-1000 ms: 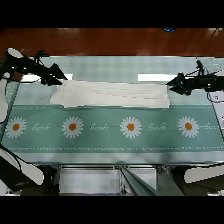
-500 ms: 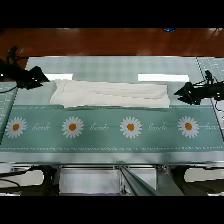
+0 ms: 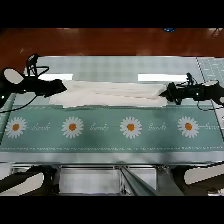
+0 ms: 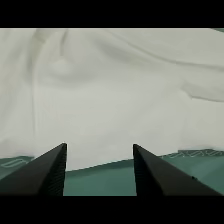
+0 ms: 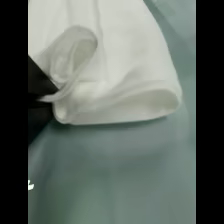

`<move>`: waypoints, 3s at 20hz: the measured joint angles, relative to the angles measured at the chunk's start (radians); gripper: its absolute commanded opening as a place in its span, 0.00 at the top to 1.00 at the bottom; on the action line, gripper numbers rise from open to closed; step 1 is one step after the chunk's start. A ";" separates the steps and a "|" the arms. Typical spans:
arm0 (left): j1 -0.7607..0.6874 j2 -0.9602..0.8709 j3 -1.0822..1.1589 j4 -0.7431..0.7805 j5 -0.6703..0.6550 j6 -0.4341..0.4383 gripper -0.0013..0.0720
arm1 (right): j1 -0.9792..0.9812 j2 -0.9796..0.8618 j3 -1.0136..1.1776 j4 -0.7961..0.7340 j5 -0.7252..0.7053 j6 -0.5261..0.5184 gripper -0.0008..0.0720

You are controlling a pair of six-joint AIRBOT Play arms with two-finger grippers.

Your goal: Fold the shirts.

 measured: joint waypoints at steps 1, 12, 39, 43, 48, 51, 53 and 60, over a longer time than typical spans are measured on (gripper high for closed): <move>-0.011 0.002 -0.003 0.000 0.017 0.000 0.87 | 0.008 -0.002 0.010 0.004 0.007 -0.014 0.95; -0.277 -0.153 0.121 -0.021 0.061 0.013 0.95 | -0.026 0.506 -0.116 -0.196 0.175 -0.032 0.96; -0.304 -0.398 0.745 -0.123 -0.430 0.042 0.95 | 0.311 0.830 -0.190 -0.018 0.077 0.066 0.95; -0.141 -0.080 0.521 0.087 -0.357 0.042 0.95 | 0.547 0.549 -0.003 -0.010 -0.076 0.065 0.95; -0.051 0.233 0.166 0.159 -0.228 -0.001 0.95 | 0.728 0.174 0.280 0.003 -0.146 0.078 0.95; -0.048 0.318 -0.034 0.100 -0.145 -0.011 0.95 | 0.790 -0.010 0.409 0.032 -0.170 0.088 0.48; -0.066 0.332 -0.142 0.059 -0.085 -0.011 0.95 | 0.815 -0.099 0.466 0.059 -0.176 0.088 0.42; -0.092 0.313 -0.293 -0.016 0.019 -0.014 0.95 | 0.699 -0.078 0.527 0.066 0.046 0.073 0.43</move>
